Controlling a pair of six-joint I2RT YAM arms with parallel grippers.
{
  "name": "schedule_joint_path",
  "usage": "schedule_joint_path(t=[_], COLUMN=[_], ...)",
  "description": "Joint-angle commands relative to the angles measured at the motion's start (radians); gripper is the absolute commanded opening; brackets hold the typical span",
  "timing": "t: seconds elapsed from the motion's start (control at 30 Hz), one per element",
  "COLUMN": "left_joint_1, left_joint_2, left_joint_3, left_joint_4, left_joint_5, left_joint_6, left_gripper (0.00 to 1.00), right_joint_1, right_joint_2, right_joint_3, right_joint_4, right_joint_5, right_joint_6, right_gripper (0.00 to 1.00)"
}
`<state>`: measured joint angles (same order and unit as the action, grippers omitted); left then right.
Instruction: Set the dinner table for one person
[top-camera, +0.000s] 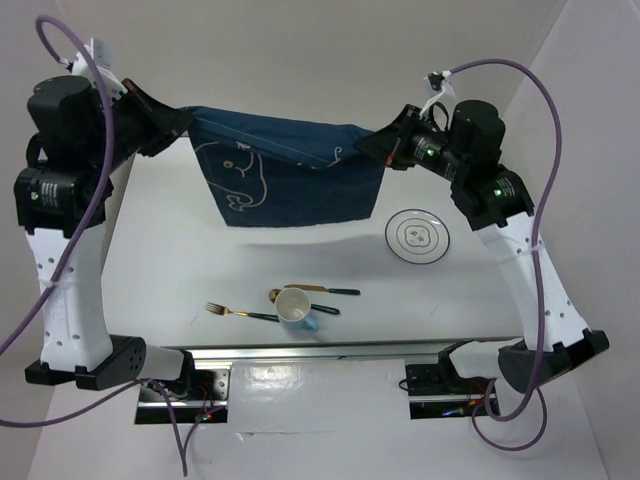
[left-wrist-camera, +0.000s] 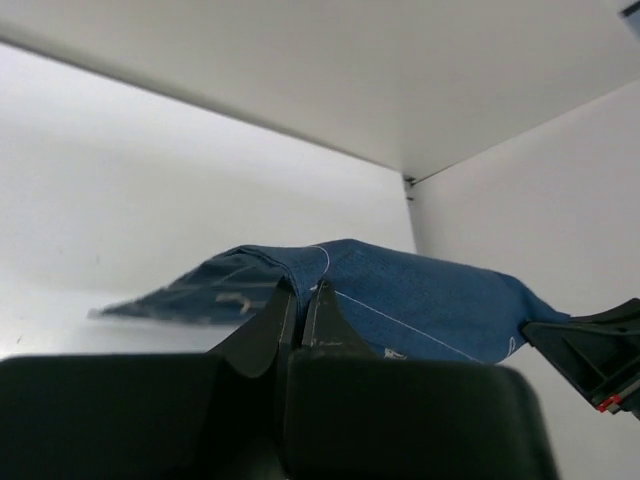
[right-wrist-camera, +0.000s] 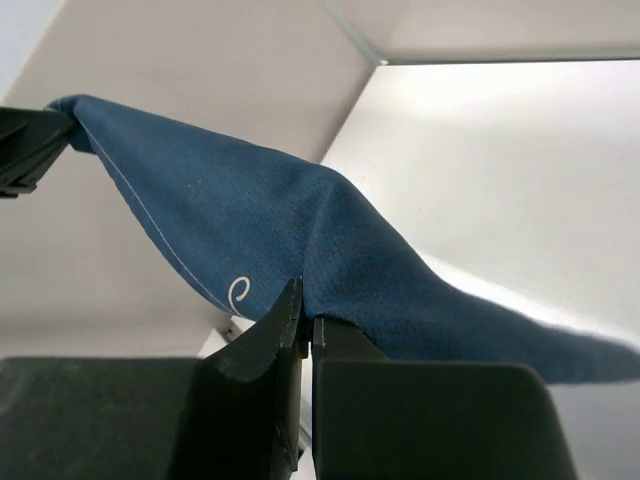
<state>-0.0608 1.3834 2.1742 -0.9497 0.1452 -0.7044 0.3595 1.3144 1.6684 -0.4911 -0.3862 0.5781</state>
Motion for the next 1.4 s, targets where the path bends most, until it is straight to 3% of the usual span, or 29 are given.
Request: schedule_joint_path(t=[0.0,0.2,0.3,0.43,0.47,0.57,0.6,0.67,0.73,0.8,0.9,0.93,1.03,1.07,1.17,1.37], left_joint_1=[0.035,0.035,0.035,0.035,0.035,0.044,0.044,0.053,0.053,0.053,0.053,0.053,0.044,0.033,-0.003,-0.050], left_joint_2=[-0.030,0.061,0.196,0.412,0.502,0.649,0.720,0.735,0.654,0.594,0.510,0.478,0.419,0.372,0.313,0.336], left_joint_3=[0.067,-0.034,-0.034,0.059,0.088,0.284,0.324,0.297,0.186,0.018,-0.158,-0.201,-0.414,-0.541,-0.767,-0.899], left_joint_4=[0.089,0.222,0.249,0.249,0.238,0.128,0.097,0.077,0.118,0.163,0.163,0.152,0.143,0.169,0.238,0.275], left_joint_5=[-0.122,-0.111,-0.070,-0.079,-0.094,-0.107,-0.107,-0.107,-0.098,-0.098,-0.066,-0.047,0.028,0.052,0.074,0.061], left_joint_6=[0.010,0.029,0.052,0.062,0.084,0.102,0.118,0.134,0.160,0.169,0.189,0.189,0.168,0.168,0.122,0.111], left_gripper=[0.00,0.00,0.00,0.00,0.01,0.56,0.86,1.00,1.00,1.00,0.92,0.74,0.47,0.30,0.28,0.28], right_joint_1=[-0.024,-0.024,-0.054,-0.111,-0.125,-0.159,-0.168,-0.168,-0.168,-0.168,-0.177,-0.166,-0.131,-0.119,-0.093,-0.010], right_joint_2=[-0.014,0.081,0.172,0.422,0.469,0.655,0.714,0.727,0.688,0.645,0.574,0.545,0.511,0.499,0.499,0.545], right_joint_3=[-0.012,-0.045,-0.055,0.005,0.034,0.193,0.227,0.263,0.211,0.104,-0.008,-0.034,-0.140,-0.182,-0.232,-0.233], right_joint_4=[-0.112,-0.090,-0.018,0.094,0.094,0.037,0.010,-0.037,-0.020,0.003,0.003,0.003,-0.006,-0.020,-0.046,-0.098], right_joint_5=[0.010,0.081,0.081,0.057,0.017,-0.023,-0.023,-0.023,0.004,0.016,0.038,0.038,0.053,0.067,0.118,0.184], right_joint_6=[-0.018,-0.004,-0.004,0.023,0.032,0.043,0.043,0.033,0.019,0.006,-0.018,-0.033,-0.064,-0.079,-0.101,-0.135], right_gripper=[0.00,0.00,0.00,0.01,0.22,0.55,0.67,0.73,0.81,0.82,0.78,0.72,0.65,0.65,0.65,0.39])
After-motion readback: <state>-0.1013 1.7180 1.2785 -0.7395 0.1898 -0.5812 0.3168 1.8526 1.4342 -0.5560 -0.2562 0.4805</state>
